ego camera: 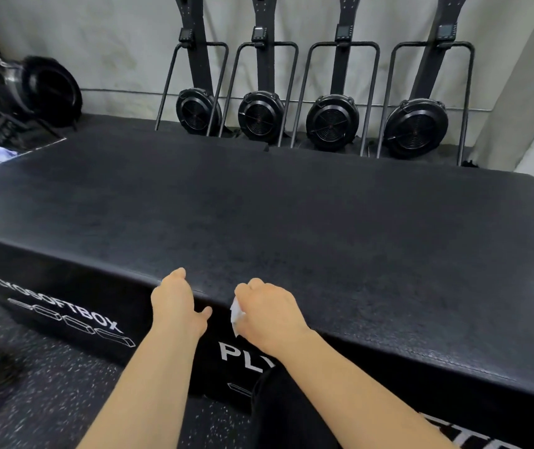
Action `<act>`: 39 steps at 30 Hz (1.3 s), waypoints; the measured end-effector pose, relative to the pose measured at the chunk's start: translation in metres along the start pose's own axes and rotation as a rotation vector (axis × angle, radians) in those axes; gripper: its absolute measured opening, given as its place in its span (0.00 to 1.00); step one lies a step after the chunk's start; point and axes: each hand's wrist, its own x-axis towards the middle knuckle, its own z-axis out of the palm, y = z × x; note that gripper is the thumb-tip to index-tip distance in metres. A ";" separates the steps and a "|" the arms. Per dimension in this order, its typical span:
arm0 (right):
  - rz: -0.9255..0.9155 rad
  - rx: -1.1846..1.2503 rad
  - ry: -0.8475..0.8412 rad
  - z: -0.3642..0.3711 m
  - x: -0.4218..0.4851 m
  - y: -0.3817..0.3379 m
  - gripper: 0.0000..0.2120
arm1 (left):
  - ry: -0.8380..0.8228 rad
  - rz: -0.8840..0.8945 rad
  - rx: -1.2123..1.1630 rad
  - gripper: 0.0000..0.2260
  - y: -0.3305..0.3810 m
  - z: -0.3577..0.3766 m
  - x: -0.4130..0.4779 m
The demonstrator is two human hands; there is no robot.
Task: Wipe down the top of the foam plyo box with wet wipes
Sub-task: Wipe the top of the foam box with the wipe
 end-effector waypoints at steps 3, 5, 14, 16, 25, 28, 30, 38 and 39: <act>-0.039 0.041 -0.019 0.009 0.027 -0.022 0.04 | 0.021 -0.034 -0.061 0.21 0.007 -0.010 0.006; -0.082 0.047 -0.052 0.015 0.043 -0.035 0.03 | 0.013 -0.044 -0.092 0.20 0.010 -0.015 0.013; -0.264 -0.026 -0.150 0.017 0.090 -0.073 0.09 | 0.024 -0.067 -0.165 0.17 0.032 -0.045 0.032; -0.282 -0.027 -0.198 0.009 0.091 -0.071 0.05 | -0.010 -0.079 -0.209 0.20 0.032 -0.049 0.036; -0.185 -0.088 -0.299 -0.005 0.069 -0.041 0.06 | -0.016 -0.062 -0.256 0.23 0.037 -0.067 0.037; -0.177 -0.080 -0.286 -0.001 0.072 -0.046 0.04 | -0.017 -0.036 -0.264 0.23 0.042 -0.071 0.042; -0.182 -0.062 -0.269 0.003 0.078 -0.055 0.03 | -0.023 -0.033 -0.272 0.23 0.045 -0.071 0.047; -0.327 -0.132 -0.175 0.025 0.126 -0.108 0.06 | -0.016 -0.033 -0.382 0.22 0.063 -0.089 0.081; -0.370 -0.149 -0.157 0.029 0.132 -0.115 0.07 | -0.016 -0.031 -0.395 0.21 0.066 -0.093 0.087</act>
